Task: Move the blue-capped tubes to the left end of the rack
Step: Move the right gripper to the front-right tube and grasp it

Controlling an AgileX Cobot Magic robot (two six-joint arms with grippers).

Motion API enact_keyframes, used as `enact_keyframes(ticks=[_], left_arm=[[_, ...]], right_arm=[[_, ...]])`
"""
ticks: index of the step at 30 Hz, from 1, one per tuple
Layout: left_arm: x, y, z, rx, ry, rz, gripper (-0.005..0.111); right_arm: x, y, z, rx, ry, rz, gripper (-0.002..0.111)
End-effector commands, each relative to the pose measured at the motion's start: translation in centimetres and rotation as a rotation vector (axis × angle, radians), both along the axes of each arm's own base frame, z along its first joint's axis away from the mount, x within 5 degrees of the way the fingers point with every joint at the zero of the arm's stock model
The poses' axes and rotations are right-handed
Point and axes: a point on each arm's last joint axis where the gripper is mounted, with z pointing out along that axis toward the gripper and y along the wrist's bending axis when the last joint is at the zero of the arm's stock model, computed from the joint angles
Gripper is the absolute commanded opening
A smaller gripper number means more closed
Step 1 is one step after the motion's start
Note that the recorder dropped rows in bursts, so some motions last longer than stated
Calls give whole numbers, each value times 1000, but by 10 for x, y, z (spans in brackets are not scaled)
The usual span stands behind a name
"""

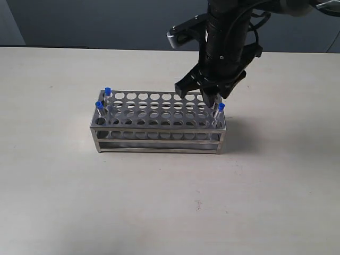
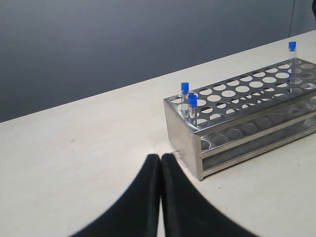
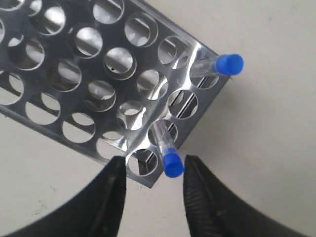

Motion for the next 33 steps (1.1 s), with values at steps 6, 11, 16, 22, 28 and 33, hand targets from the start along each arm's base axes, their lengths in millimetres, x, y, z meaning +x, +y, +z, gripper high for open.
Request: enact_keyframes(ticks=[6,11,16,22,28,33], left_arm=[[-1,-1,2,-9,-13,-12,1],[-1,-1,2,-9,-13,-12,1],[-1,-1,2,-9,-13,-12,1],[-1,-1,2,-9,-13,-12,1],[-1,-1,2,-9,-13,-12,1],[-1,-1,2,-9,-13,-12,1]], right_arm=[[14,-26,-13,54,34,-93,38],[16,-19,-12,122,15,-75,38],[16,-18,-12,135,9,-76,38],[15,-19,-12,121,22,-77,38],[15,-20,-12,117,24,-76,38],[16,-20,-12,113,15,-73,38]])
